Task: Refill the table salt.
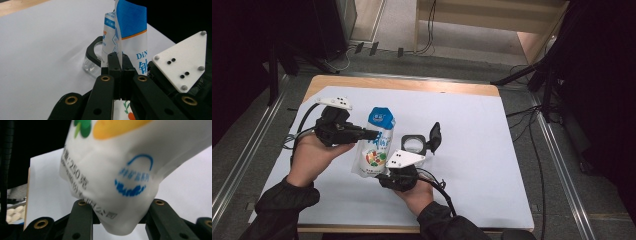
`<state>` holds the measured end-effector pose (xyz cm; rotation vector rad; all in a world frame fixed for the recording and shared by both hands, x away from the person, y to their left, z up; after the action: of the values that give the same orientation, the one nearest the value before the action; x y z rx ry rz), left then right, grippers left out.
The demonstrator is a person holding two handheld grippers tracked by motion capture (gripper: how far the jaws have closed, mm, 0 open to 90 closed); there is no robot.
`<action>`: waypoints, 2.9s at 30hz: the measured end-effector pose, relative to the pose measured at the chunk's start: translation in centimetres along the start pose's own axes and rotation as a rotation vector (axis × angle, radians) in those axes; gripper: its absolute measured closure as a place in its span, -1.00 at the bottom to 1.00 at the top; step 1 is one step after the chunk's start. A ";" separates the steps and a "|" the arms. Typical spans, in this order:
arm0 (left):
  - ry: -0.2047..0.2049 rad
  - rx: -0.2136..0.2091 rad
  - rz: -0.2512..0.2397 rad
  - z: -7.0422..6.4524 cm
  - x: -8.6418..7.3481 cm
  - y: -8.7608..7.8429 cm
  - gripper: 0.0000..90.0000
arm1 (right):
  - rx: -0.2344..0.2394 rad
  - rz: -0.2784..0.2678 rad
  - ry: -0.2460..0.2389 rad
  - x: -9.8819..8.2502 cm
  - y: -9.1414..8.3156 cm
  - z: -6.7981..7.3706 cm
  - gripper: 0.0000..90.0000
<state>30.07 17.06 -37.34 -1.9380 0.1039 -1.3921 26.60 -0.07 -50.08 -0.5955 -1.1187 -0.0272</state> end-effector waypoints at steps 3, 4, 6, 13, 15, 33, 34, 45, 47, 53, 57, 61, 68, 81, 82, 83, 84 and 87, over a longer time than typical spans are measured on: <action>-0.002 0.004 0.024 -0.1 0.0 0.7 1.00 | -0.019 0.021 0.045 -0.5 0.3 -0.2 0.48; -0.006 0.003 0.033 -0.2 0.0 0.9 1.00 | -0.021 0.023 0.053 -0.8 0.4 -0.2 0.45; -0.003 0.006 0.048 -0.1 0.0 1.3 1.00 | -0.032 0.041 0.052 -1.1 0.4 -0.1 0.42; -0.016 -0.016 0.047 0.1 0.1 1.9 1.00 | -0.029 0.035 0.050 -1.5 0.3 0.0 0.18; -0.017 -0.027 0.040 -0.1 0.2 2.0 1.00 | -0.042 0.030 0.050 -1.5 0.2 -0.1 0.18; -0.005 -0.093 0.019 -0.3 0.2 2.6 0.81 | -0.022 -0.012 0.078 -1.6 -0.5 -0.6 0.54; -0.005 -0.095 0.016 -0.2 0.1 2.6 0.77 | -0.024 -0.014 0.078 -1.6 -0.5 -0.6 0.55; 0.014 -0.057 0.029 0.1 0.0 1.7 1.00 | -0.011 -0.027 0.053 -1.5 -0.7 -0.4 0.58; 0.013 -0.059 0.034 0.2 0.0 1.7 0.97 | -0.006 -0.026 0.054 -1.5 -0.6 -0.3 0.59; 0.010 -0.061 0.043 0.2 -0.1 1.9 0.76 | -0.010 -0.034 0.049 -1.5 -0.8 -0.3 0.61; 0.010 -0.046 0.065 0.1 -0.1 2.2 1.00 | -0.005 -0.026 0.055 -1.7 -0.7 -0.2 0.61; 0.027 -0.031 0.088 -0.1 0.0 3.1 1.00 | -0.005 -0.012 0.085 -1.9 -0.5 -0.2 0.61; 0.023 -0.060 0.128 -0.4 0.1 4.4 1.00 | -0.031 0.020 0.100 -2.4 -0.3 -0.1 0.45; 0.029 -0.083 0.133 -0.5 0.2 6.3 0.99 | -0.007 0.003 0.166 -2.8 -0.4 -0.1 0.48; 0.027 -0.091 0.132 -0.4 0.1 6.2 0.97 | 0.000 0.000 0.171 -2.8 -0.5 -0.1 0.48; 0.025 -0.094 0.127 -0.3 0.1 6.3 0.96 | 0.006 -0.005 0.176 -2.8 -0.5 -0.1 0.49; 0.027 -0.095 0.116 -0.2 0.0 6.2 0.94 | 0.009 -0.009 0.176 -2.8 -0.5 0.0 0.50; 0.042 -0.100 0.114 -0.2 -0.1 6.1 0.84 | 0.010 -0.017 0.172 -2.9 -0.6 0.1 0.52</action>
<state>31.90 12.64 -41.04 -1.9520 0.3050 -1.3750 25.04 -1.33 -52.30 -0.5637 -0.9562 -0.0863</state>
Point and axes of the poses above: each handheld gripper's, and its own axes: y roughly forward along the jaws, x roughly out of its top, z roughly to its left, the point moved 2 cm from there along y, roughly forward along the jaws, and after that the axes turned 11 degrees about y, right-handed, at the moved point
